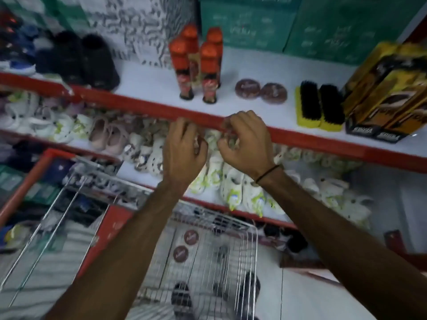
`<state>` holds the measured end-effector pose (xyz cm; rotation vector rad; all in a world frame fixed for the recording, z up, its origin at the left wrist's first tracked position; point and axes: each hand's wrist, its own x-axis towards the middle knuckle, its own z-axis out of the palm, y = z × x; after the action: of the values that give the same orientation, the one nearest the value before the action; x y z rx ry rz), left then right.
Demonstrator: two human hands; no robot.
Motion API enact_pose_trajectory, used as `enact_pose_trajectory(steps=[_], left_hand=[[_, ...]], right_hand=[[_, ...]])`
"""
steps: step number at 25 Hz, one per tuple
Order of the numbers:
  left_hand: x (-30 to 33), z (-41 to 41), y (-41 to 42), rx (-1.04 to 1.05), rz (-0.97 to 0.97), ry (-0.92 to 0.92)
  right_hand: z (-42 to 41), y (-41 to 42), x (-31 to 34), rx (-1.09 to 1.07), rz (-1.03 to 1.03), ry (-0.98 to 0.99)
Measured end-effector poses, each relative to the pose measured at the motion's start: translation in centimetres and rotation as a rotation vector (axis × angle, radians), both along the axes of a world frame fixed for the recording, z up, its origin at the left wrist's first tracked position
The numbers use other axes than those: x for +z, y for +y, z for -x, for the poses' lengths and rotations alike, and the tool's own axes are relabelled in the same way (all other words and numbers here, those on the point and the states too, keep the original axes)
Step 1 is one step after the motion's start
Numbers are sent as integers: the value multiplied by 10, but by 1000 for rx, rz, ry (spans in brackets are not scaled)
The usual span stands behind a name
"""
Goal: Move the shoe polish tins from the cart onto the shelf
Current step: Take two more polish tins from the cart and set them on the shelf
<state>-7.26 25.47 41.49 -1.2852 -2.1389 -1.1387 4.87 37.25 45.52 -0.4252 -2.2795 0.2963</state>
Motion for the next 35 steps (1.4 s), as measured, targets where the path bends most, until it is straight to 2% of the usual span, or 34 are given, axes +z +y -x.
enact_pose_trajectory(steps=[4, 7, 8, 11, 13, 18, 21, 23, 26, 29, 32, 35], left_hand=[[-79, 5, -103, 90, 164, -62], [-162, 2, -167, 146, 432, -249], [-192, -4, -182, 159, 540, -345], [-285, -27, -218, 181, 926, -680], [-341, -42, -231, 147, 1077, -795], [-452, -57, -225, 131, 1150, -794], [-486, -60, -218, 149, 1082, -762], [-496, -67, -217, 155, 1018, -722], [-485, -79, -230, 190, 1027, -790], [-440, -70, -246, 209, 1055, -782], [-373, -38, -259, 227, 992, -678], [-288, 12, -266, 258, 798, -481]], right_hand=[[11, -84, -80, 151, 13, -112], [17, -144, -164, 256, 123, -291], [15, -159, -193, 268, 175, -412], [15, -187, -291, 249, 337, -950], [15, -189, -348, 247, 365, -1171], [30, -184, -463, 310, 144, -1390], [29, -183, -497, 307, 111, -1373], [23, -183, -509, 262, 91, -1319], [5, -190, -504, 242, 223, -1412], [-7, -202, -468, 243, 291, -1432], [7, -216, -402, 293, 322, -1263], [43, -222, -302, 332, 230, -938]])
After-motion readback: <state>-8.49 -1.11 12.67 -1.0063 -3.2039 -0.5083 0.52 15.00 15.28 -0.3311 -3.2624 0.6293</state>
